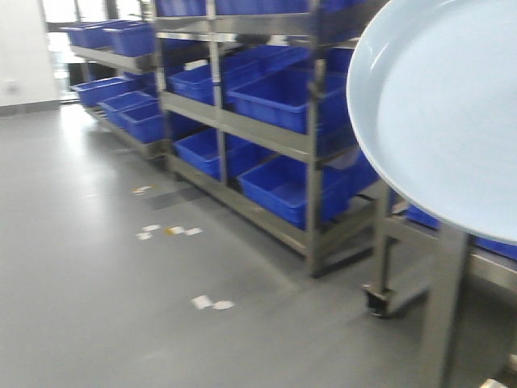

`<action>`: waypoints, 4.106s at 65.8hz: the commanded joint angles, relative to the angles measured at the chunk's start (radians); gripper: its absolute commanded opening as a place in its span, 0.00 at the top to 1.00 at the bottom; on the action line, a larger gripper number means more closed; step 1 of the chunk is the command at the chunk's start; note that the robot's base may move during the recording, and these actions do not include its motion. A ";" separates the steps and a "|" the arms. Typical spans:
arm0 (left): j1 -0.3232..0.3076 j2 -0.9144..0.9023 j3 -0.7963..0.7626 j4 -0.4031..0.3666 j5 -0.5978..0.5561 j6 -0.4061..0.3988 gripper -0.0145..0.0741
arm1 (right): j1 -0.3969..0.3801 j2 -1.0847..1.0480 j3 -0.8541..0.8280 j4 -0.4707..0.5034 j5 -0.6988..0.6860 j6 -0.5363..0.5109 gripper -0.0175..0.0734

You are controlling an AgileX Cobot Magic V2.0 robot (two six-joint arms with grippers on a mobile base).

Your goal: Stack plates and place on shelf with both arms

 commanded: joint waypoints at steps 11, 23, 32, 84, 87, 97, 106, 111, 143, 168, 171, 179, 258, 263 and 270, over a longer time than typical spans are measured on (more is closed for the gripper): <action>-0.004 0.008 -0.029 -0.001 -0.076 -0.005 0.74 | -0.005 0.001 -0.030 -0.003 -0.098 -0.003 0.75; -0.004 0.008 -0.029 -0.001 -0.076 -0.005 0.74 | -0.005 0.001 -0.030 -0.003 -0.098 -0.003 0.75; -0.004 0.008 -0.029 -0.001 -0.076 -0.005 0.74 | -0.005 0.001 -0.030 -0.003 -0.098 -0.003 0.75; -0.004 0.008 -0.029 -0.001 -0.076 -0.005 0.74 | -0.005 0.002 -0.030 -0.003 -0.098 -0.003 0.75; -0.004 0.013 -0.029 -0.001 -0.078 -0.005 0.74 | -0.005 0.007 -0.030 -0.003 -0.098 -0.003 0.75; -0.004 0.015 -0.029 -0.001 -0.068 -0.005 0.74 | -0.005 0.013 -0.030 -0.003 -0.088 -0.003 0.75; -0.004 0.017 -0.029 -0.001 -0.069 -0.005 0.74 | -0.005 0.012 -0.030 -0.003 -0.088 -0.003 0.75; -0.004 0.017 -0.029 -0.001 -0.069 -0.005 0.74 | -0.005 0.012 -0.030 -0.003 -0.088 -0.003 0.75; -0.004 0.017 -0.029 -0.001 -0.069 -0.005 0.74 | -0.005 0.012 -0.030 -0.003 -0.088 -0.003 0.75; -0.004 0.017 -0.029 -0.001 -0.069 -0.005 0.74 | -0.005 0.012 -0.030 -0.003 -0.088 -0.003 0.75; -0.004 0.017 -0.029 -0.001 -0.069 -0.005 0.74 | -0.005 0.012 -0.030 -0.003 -0.089 -0.003 0.75; -0.004 0.017 -0.029 -0.001 -0.069 -0.005 0.74 | -0.005 0.012 -0.030 -0.003 -0.089 -0.003 0.75; -0.004 0.017 -0.029 -0.001 -0.069 -0.005 0.74 | -0.005 0.012 -0.030 -0.003 -0.090 -0.003 0.75; -0.004 0.017 -0.029 -0.001 -0.069 -0.005 0.74 | -0.005 0.012 -0.030 -0.003 -0.090 -0.003 0.75; -0.004 0.017 -0.029 -0.001 -0.069 -0.005 0.74 | -0.005 0.012 -0.030 -0.003 -0.090 -0.003 0.75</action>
